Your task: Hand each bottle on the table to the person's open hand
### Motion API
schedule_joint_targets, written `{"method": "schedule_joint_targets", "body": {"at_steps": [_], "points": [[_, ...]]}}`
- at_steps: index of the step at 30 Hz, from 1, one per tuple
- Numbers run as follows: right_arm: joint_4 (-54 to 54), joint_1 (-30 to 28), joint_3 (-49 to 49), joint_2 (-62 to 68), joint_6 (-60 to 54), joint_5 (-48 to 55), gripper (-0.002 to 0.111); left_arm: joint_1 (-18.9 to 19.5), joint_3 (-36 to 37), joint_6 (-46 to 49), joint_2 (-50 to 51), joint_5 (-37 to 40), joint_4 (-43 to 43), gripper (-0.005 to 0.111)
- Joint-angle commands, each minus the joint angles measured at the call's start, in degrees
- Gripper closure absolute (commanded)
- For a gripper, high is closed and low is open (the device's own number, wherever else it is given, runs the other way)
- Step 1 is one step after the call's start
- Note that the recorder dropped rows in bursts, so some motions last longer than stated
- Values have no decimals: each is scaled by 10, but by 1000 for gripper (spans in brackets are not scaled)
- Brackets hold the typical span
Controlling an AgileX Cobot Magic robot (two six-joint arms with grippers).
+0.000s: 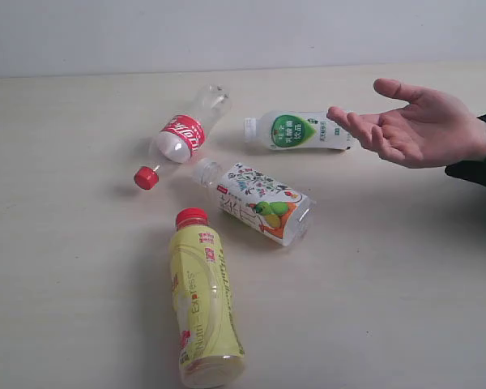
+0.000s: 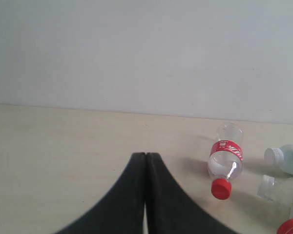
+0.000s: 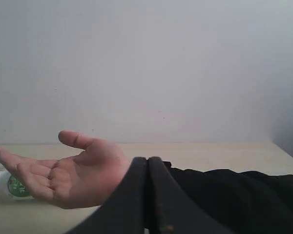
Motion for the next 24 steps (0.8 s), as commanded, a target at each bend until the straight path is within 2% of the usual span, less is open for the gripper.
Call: {"method": "schedule_joint_targets", "body": {"at_steps": [1, 4, 7, 11, 17, 19, 21, 22, 23, 24], "points": [[-6, -4, 3, -3, -15, -54, 108, 0, 0, -1, -5, -1, 0, 107], [-2, -4, 3, -3, -12, -121, 108, 0, 0, -1, -5, -1, 0, 107], [-1, -4, 3, -3, -10, -123, 108, 0, 0, -1, -5, -1, 0, 107], [-5, -4, 3, -3, 84, -135, 108, 0, 0, -1, -5, -1, 0, 107], [-1, -4, 3, -3, 97, -178, 108, 0, 0, -1, -5, -1, 0, 107], [-1, -4, 3, -3, 190, -204, 108, 0, 0, -1, -5, -1, 0, 107], [-34, -3, 3, -3, 336, -242, 108, 0, 0, -1, -5, -1, 0, 107], [-86, -3, 3, -3, 384, -278, 108, 0, 0, -1, -5, -1, 0, 107], [-192, -3, 3, 9, 462, -360, 108, 0, 0, -1, -5, -1, 0, 107], [-237, -2, 3, 24, 484, -402, 108, 0, 0, -1, -5, -1, 0, 107]]}}
